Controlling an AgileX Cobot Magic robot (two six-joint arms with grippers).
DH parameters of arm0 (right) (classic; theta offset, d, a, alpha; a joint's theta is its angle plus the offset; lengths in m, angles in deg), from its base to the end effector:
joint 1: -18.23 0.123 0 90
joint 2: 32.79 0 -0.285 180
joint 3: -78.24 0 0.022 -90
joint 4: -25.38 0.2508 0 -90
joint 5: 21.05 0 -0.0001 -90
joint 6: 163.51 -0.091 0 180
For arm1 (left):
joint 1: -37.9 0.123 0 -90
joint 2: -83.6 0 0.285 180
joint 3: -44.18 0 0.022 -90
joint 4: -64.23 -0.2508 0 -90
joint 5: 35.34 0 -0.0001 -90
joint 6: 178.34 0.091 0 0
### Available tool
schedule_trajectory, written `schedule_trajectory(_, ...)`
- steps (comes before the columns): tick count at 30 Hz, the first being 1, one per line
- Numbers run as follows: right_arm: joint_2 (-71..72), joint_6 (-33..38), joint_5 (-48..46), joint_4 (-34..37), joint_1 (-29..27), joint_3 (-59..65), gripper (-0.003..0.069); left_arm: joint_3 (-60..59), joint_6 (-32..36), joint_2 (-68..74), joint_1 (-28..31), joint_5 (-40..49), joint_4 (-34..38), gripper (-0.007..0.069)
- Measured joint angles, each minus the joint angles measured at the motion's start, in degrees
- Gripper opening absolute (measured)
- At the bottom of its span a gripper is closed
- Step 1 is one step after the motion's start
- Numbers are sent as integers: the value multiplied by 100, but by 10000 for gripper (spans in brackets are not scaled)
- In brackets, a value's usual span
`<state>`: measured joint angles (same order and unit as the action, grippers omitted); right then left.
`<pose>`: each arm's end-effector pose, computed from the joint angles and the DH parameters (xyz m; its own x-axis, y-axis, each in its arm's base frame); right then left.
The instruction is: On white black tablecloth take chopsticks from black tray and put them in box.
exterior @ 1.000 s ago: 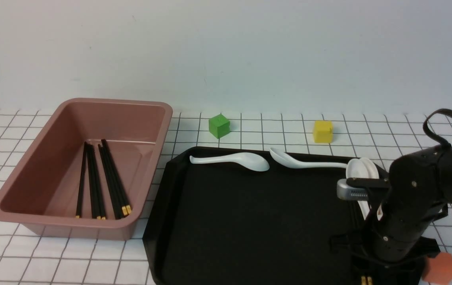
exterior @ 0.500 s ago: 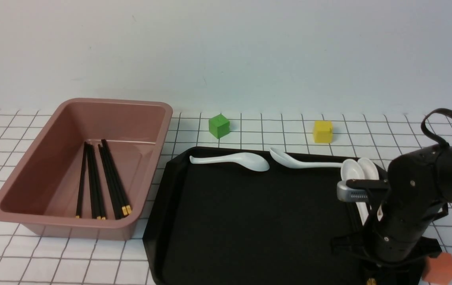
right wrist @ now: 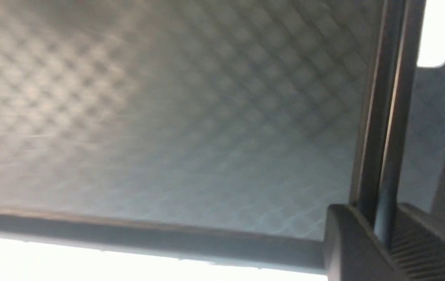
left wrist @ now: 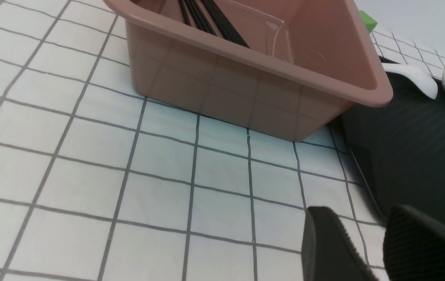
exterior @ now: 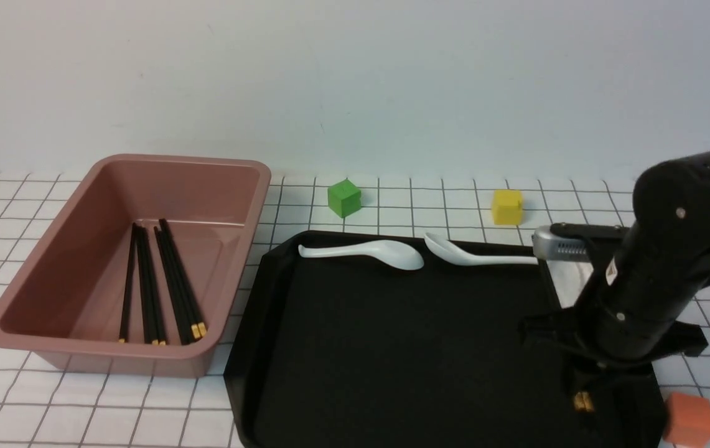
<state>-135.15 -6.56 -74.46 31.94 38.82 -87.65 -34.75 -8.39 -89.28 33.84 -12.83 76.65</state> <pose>0.2886 0.1173 0.2201 -0.9866 0.1118 -0.1184 0.0919 0.9826 0.1615 0.0514 -0.0112 0.1693 -0.3426 -0.3427 -0.8748 0.0245 0.9275 -0.3729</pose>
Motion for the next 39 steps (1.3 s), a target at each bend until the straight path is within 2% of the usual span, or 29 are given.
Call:
schedule_trajectory(5,49,445,-29,764,112,-304,142,0,0,0,0,0,0,239)
schedule_trajectory(7,49,800,97,1321,279,-550,142,0,0,0,0,0,0,239)
schedule_trajectory(11,-47,1584,799,2346,845,-1186,142,0,0,0,0,0,0,239)
schedule_trajectory(12,-74,1631,843,2397,879,-1230,142,0,0,0,0,0,0,239)
schedule_trajectory(13,-239,2065,1236,2772,1181,-1670,142,0,0,0,0,0,0,239)
schedule_trajectory(18,-1168,3059,1996,3340,1879,-2969,142,0,0,0,0,0,0,239)
schedule_trajectory(24,-2751,4394,2469,3499,2551,-4533,142,0,0,0,0,0,0,239)
schedule_trajectory(26,-3173,4547,2628,3505,2619,-4827,142,0,0,0,0,0,0,239)
schedule_trajectory(29,-3528,4601,2760,3510,2622,-5085,161,0,0,0,0,0,0,239)
schedule_trajectory(33,-3794,4601,2711,3501,2546,-5166,228,0,0,0,0,0,0,239)
schedule_trajectory(34,-3796,4601,2589,3498,2502,-5170,265,0,0,0,0,0,0,239)
schedule_trajectory(39,-3571,4608,2135,3390,2379,-5279,273,0,0,0,0,0,0,238)
